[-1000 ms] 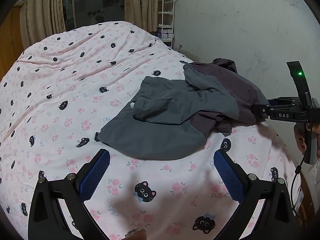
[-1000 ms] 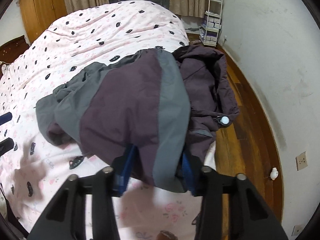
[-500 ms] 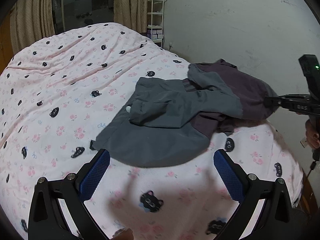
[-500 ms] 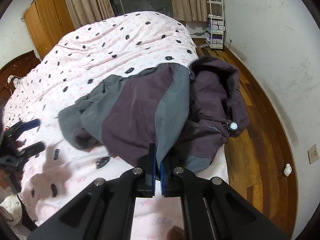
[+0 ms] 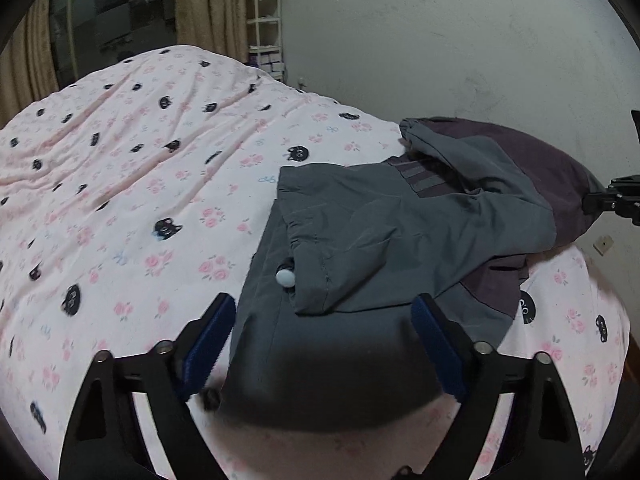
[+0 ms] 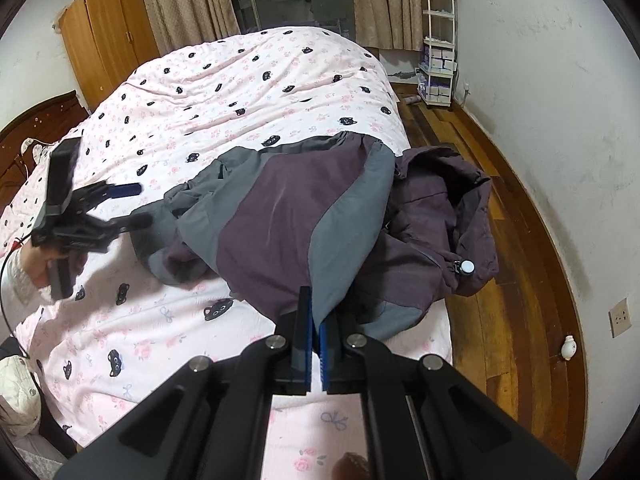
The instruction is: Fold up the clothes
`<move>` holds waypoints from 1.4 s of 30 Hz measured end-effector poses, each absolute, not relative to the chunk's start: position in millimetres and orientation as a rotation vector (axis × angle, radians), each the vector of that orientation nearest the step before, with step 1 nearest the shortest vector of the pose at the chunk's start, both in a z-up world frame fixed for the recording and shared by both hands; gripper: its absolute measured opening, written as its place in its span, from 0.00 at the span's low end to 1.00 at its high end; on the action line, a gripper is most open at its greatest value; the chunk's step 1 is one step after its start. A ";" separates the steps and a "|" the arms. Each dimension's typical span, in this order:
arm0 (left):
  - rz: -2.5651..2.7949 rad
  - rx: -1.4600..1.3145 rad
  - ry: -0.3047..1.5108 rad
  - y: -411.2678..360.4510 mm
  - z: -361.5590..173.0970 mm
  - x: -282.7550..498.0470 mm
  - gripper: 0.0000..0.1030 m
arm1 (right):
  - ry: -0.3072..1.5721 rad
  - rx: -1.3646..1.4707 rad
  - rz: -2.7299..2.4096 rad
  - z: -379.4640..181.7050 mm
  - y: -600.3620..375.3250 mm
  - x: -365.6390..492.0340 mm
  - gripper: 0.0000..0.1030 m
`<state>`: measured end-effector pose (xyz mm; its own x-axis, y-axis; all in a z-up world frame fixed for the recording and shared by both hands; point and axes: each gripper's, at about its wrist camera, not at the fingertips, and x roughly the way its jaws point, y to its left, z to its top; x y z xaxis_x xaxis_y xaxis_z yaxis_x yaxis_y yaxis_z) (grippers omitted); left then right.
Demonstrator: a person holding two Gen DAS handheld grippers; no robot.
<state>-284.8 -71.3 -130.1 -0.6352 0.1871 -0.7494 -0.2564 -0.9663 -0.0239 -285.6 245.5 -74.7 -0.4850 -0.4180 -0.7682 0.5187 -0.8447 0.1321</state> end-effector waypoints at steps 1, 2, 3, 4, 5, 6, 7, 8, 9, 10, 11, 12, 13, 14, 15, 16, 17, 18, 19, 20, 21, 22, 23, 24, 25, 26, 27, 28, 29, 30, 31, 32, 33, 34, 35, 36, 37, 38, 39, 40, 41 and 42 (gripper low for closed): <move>2.623 -1.208 0.123 -70.8 -133.3 -289.2 0.64 | 0.159 1.152 -2.313 -74.6 245.1 -286.0 0.03; 2.614 -1.227 0.122 -70.1 -136.9 -293.9 0.60 | 0.159 1.152 -2.313 -74.9 245.2 -286.8 0.03; 2.602 -1.247 0.113 -69.8 -140.5 -298.0 0.52 | 0.159 1.153 -2.312 -75.2 245.2 -287.5 0.03; 2.587 -1.269 0.096 -69.8 -144.1 -301.7 0.44 | 0.160 1.153 -2.312 -75.3 245.6 -288.0 0.03; 2.576 -1.281 0.085 -69.4 -146.8 -303.9 0.43 | 0.160 1.154 -2.311 -75.4 246.0 -288.5 0.03; 2.575 -1.283 0.087 -68.7 -148.7 -305.0 0.39 | 0.161 1.154 -2.311 -75.6 246.3 -288.4 0.03; 2.581 -1.287 0.096 -68.2 -150.0 -305.9 0.31 | 0.161 1.154 -2.310 -75.9 246.5 -288.3 0.03; 2.588 -1.291 0.097 -68.6 -150.5 -306.8 0.27 | 0.161 1.154 -2.309 -76.1 246.5 -288.5 0.03; 2.591 -1.290 0.084 -69.8 -150.0 -306.9 0.20 | 0.161 1.154 -2.309 -76.4 246.5 -288.6 0.03; 2.590 -1.282 0.072 -70.7 -148.4 -306.2 0.14 | 0.159 1.154 -2.309 -76.3 246.6 -288.8 0.03; 2.587 -1.271 0.066 -71.3 -146.2 -305.3 0.12 | 0.157 1.153 -2.310 -76.1 246.6 -288.9 0.03; 2.584 -1.259 0.066 -71.0 -143.8 -304.2 0.09 | 0.154 1.153 -2.310 -76.0 246.7 -289.1 0.03; 2.585 -1.244 0.073 -70.4 -140.2 -302.3 0.08 | 0.152 1.152 -2.311 -75.8 246.8 -289.2 0.03; 2.590 -1.228 0.081 -69.9 -135.9 -300.0 0.07 | 0.147 1.148 -2.315 -74.5 247.1 -288.9 0.03; 2.595 -1.211 0.088 -69.4 -131.6 -297.8 0.06 | 0.142 1.143 -2.319 -73.2 247.5 -288.6 0.03; 2.606 -1.190 0.082 -70.3 -125.6 -295.0 0.06 | 0.137 1.138 -2.323 -71.8 247.8 -288.3 0.03; 2.621 -1.165 0.068 -72.2 -118.2 -292.3 0.06 | 0.133 1.129 -2.331 -69.1 248.2 -287.6 0.03; 2.634 -1.140 0.057 -74.1 -110.9 -289.7 0.06 | 0.129 1.119 -2.339 -66.2 248.6 -286.9 0.03; 2.648 -1.114 0.048 -76.0 -102.1 -286.6 0.05 | 0.123 1.106 -2.348 -61.1 248.6 -286.1 0.03; 2.662 -1.087 0.040 -78.0 -92.2 -282.9 0.05 | 0.117 1.093 -2.357 -55.9 248.6 -285.3 0.03; 2.676 -1.060 0.031 -80.0 -82.3 -279.3 0.05 | 0.111 1.080 -2.366 -50.7 248.5 -284.5 0.03; 2.690 -1.033 0.023 -82.0 -72.3 -275.6 0.05 | 0.102 1.064 -2.371 -43.3 248.5 -283.3 0.03; 2.701 -1.008 0.013 -84.7 -62.4 -271.8 0.05 | 0.092 1.049 -2.376 -35.9 248.5 -282.1 0.03; 2.715 -0.981 0.005 -88.2 -51.3 -266.6 0.05 | 0.082 1.034 -2.381 -28.5 248.4 -280.8 0.03; 2.731 -0.954 -0.004 -92.5 -39.5 -260.5 0.05 | 0.073 1.018 -2.386 -21.1 248.3 -279.6 0.02; 2.746 -0.929 -0.015 -97.4 -27.7 -254.2 0.05 | 0.069 1.000 -2.390 -11.9 247.5 -277.6 0.02; 2.760 -0.906 -0.029 -102.8 -16.2 -248.4 0.05 | 0.066 0.982 -2.393 -2.7 246.6 -275.5 0.02; 2.774 -0.888 -0.046 -108.6 -5.0 -241.6 0.05 | 0.065 0.964 -2.394 7.2 244.5 -273.2 0.02; 2.788 -0.871 -0.062 -114.5 6.1 -233.6 0.05 | 0.066 0.948 -2.394 17.5 241.4 -270.9 0.02; 2.808 -0.849 -0.073 -121.2 19.1 -223.3 0.05 | 0.066 0.932 -2.392 26.4 238.3 -268.6 0.02; 2.830 -0.829 -0.074 -127.0 30.2 -213.4 0.05 | 0.064 0.914 -2.387 36.5 233.4 -266.1 0.02; 2.848 -0.815 -0.073 -132.6 38.9 -204.2 0.05 | 0.063 0.896 -2.382 46.5 228.5 -263.5 0.02; 2.868 -0.800 -0.073 -139.1 47.9 -194.2 0.05 | 0.061 0.878 -2.377 56.5 223.5 -261.0 0.02; 2.887 -0.785 -0.073 -145.5 56.9 -184.2 0.05 | 0.060 0.859 -2.368 66.8 216.2 -257.7 0.02; 2.906 -0.770 -0.072 -151.9 65.9 -174.2 0.05 | 0.059 0.840 -2.359 77.0 208.9 -254.4 0.02; 2.926 -0.761 -0.074 -159.4 74.8 -163.4 0.05 | 0.058 0.821 -2.349 86.2 200.9 -251.1 0.02; 2.946 -0.756 -0.076 -167.7 83.7 -152.0 0.05 | 0.056 0.803 -2.340 95.3 192.8 -247.7 0.02; 2.963 -0.756 -0.081 -175.2 91.3 -142.2 0.05 | 0.057 0.791 -2.329 103.4 181.7 -245.5 0.02; 2.982 -0.758 -0.082 -183.1 98.2 -132.4 0.05 | 0.059 0.779 -2.318 111.6 170.5 -243.3 0.02; 3.003 -0.758 -0.081 -191.8 105.5 -121.6 0.05 | 0.060 0.768 -2.307 119.8 159.3 -241.0 0.02; 3.025 -0.759 -0.079 -200.4 112.8 -110.8 0.05 | 0.069 0.757 -2.293 126.7 145.8 -238.5 0.02; 3.049 -0.761 -0.071 -209.0 119.4 -99.9 0.05 | 0.078 0.747 -2.280 133.6 132.3 -236.0 0.02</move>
